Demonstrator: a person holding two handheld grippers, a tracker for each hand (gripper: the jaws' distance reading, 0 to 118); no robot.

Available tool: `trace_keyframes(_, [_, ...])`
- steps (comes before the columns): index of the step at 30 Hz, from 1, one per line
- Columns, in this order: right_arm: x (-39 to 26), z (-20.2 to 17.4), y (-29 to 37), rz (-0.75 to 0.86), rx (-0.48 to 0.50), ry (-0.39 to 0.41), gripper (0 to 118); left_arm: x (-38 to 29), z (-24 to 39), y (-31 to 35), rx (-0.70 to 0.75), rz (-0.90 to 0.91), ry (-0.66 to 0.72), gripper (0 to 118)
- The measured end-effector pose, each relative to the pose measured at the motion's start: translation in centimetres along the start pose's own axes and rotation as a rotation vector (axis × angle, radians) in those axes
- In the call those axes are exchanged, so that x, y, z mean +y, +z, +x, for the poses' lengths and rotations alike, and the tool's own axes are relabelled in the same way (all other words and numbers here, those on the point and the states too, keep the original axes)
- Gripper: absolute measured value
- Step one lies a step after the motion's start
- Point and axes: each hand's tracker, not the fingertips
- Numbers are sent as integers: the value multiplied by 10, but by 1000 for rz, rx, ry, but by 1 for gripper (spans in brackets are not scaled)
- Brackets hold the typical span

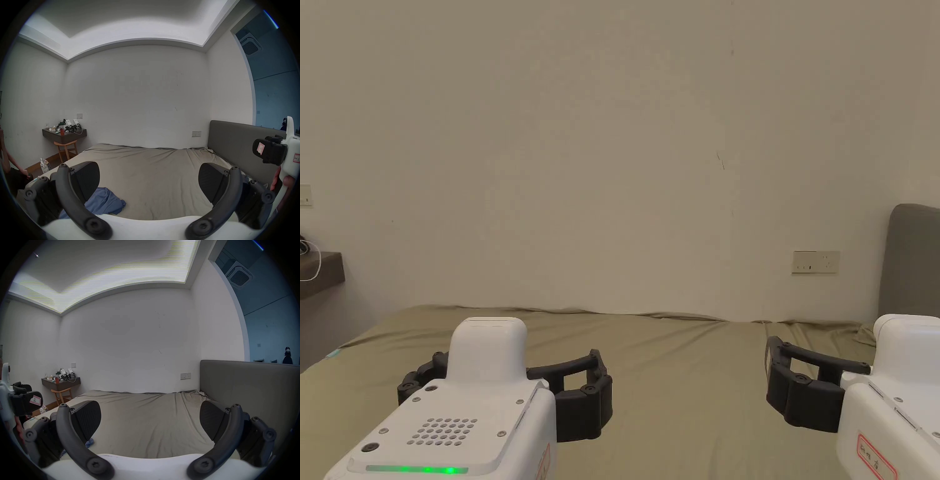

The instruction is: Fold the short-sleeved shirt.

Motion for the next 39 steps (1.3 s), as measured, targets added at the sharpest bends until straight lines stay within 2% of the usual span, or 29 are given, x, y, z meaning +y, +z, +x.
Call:
trace_keyframes(7, [1,-1,0,-39,15,1,118,0,0,0,24,-11,-10,118])
trace_keyframes(8, [1,-1,1,-50,19,3,104,-1,0,1,27,-13,-15,116])
trace_keyframes(9, [0,-1,2,-40,30,9,60,-2,2,3,22,-7,-29,94])
trace_keyframes(10, [-1,-3,2,-38,25,25,2,-2,5,4,28,-2,-45,18])
trace_keyframes(11, [-3,-4,-1,-60,14,37,2,-4,7,2,56,-5,-52,0])
trace_keyframes(12, [-7,-3,-1,-52,-2,35,2,-5,4,-2,101,-51,-41,0])
trace_keyframes(14, [-11,3,0,-56,23,33,2,-4,1,-6,5,-52,1,0])
trace_keyframes(19, [-15,7,3,-72,31,46,2,-6,0,-17,-46,-78,58,0])
trace_keyframes(25, [-16,10,-5,-79,-7,49,2,-2,-17,-15,3,-65,58,0])
trace_keyframes(28, [-16,-17,-25,-80,17,67,2,1,-56,1,106,-53,53,0])
trace_keyframes(30, [-13,-53,-41,-88,127,56,2,3,-90,15,203,-50,52,0])
trace_keyframes(32, [-13,-101,-49,-87,279,44,2,2,-128,36,317,-60,57,0])
trace_keyframes(34, [-13,-155,-46,-75,478,25,2,1,-166,60,451,-65,67,0])
trace_keyframes(36, [-18,-194,-38,-94,663,-31,2,-3,-193,82,562,-56,62,0])
trace_keyframes(37, [-21,-208,-34,-113,731,-59,2,-6,-202,88,597,-63,52,0])
trace_keyframes(39, [-27,-225,-26,-121,777,-61,2,-11,-213,91,611,-88,45,0])
